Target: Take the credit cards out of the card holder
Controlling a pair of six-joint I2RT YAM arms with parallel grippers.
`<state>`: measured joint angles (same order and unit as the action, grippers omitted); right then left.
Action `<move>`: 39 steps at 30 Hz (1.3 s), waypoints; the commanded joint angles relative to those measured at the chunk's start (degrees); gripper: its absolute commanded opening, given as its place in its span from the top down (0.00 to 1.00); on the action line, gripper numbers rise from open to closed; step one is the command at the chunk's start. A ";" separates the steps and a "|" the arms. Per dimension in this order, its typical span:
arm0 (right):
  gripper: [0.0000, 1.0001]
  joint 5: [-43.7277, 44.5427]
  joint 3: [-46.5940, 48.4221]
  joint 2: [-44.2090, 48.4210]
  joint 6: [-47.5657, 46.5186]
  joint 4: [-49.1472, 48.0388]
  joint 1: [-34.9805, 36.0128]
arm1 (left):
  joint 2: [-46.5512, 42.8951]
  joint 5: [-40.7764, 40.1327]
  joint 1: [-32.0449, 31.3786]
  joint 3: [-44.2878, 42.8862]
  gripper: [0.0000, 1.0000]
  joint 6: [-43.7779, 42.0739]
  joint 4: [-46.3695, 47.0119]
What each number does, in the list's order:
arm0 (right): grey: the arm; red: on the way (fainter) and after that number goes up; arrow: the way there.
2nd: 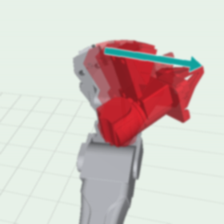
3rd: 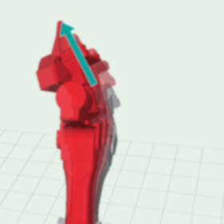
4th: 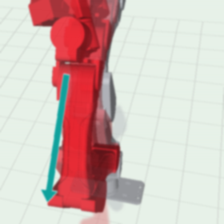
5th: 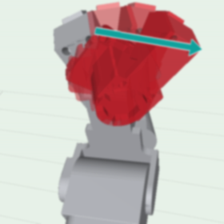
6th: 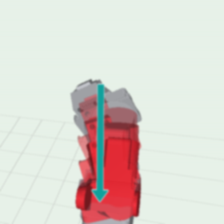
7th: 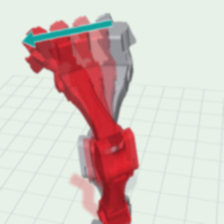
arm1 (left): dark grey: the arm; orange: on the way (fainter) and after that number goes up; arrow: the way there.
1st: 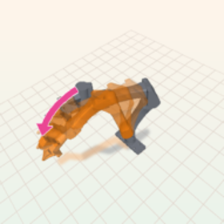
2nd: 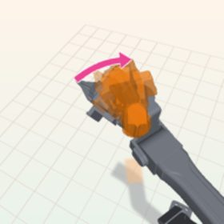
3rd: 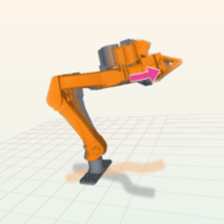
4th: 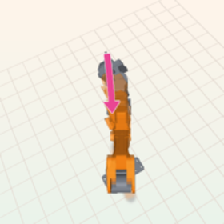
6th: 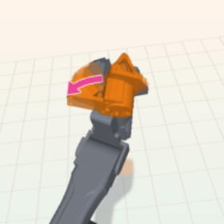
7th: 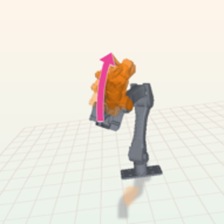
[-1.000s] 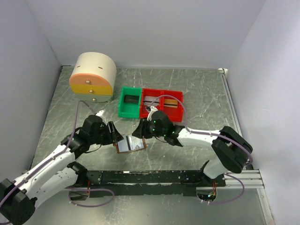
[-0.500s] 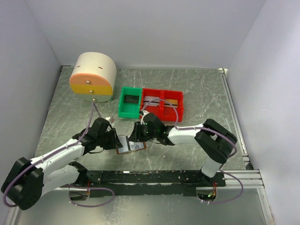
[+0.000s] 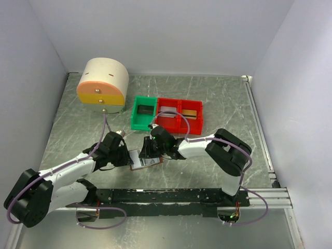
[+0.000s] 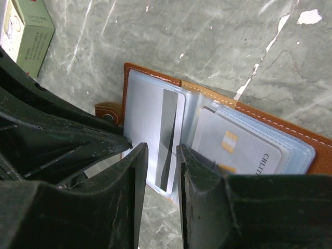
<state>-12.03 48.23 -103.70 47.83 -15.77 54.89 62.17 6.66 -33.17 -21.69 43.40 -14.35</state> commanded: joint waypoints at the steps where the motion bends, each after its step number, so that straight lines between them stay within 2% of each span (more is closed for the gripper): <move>1: 0.71 2.79 0.28 -0.13 -1.08 2.84 0.63 | 1.07 -2.54 -0.23 0.69 0.75 -0.50 0.85; 12: 0.71 6.09 1.33 -1.50 -1.16 7.07 0.56 | 1.60 -1.72 -0.23 1.12 0.81 -1.31 1.47; 15: 0.74 1.99 -1.04 -1.66 -0.22 1.65 0.57 | 1.82 -1.20 -0.22 1.79 0.82 -1.14 2.32; 18: 0.83 -1.10 -3.75 -0.88 1.75 -4.45 0.59 | 2.15 -0.93 -0.23 2.24 0.82 -0.95 2.90; 21: 0.88 -2.74 -4.60 -0.12 2.30 -7.18 0.49 | 2.41 -0.87 -0.19 2.44 0.83 -1.03 3.08; 30: 0.96 -7.63 -6.96 0.11 5.59 -16.45 0.45 | 0.78 -0.78 -0.23 3.05 0.84 -0.86 2.67; 34: 0.97 -6.28 -6.82 1.03 5.60 -15.27 0.41 | 0.08 -0.94 -0.23 3.18 0.84 -0.85 2.25; 39: 0.97 -1.32 -5.08 2.54 3.09 -6.75 0.48 | -0.52 -1.38 -0.21 3.13 0.85 -0.88 1.65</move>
<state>-13.08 41.52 -103.24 51.62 -25.76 53.98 61.32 6.55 -33.15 -20.25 43.29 -12.16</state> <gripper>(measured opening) 0.034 0.159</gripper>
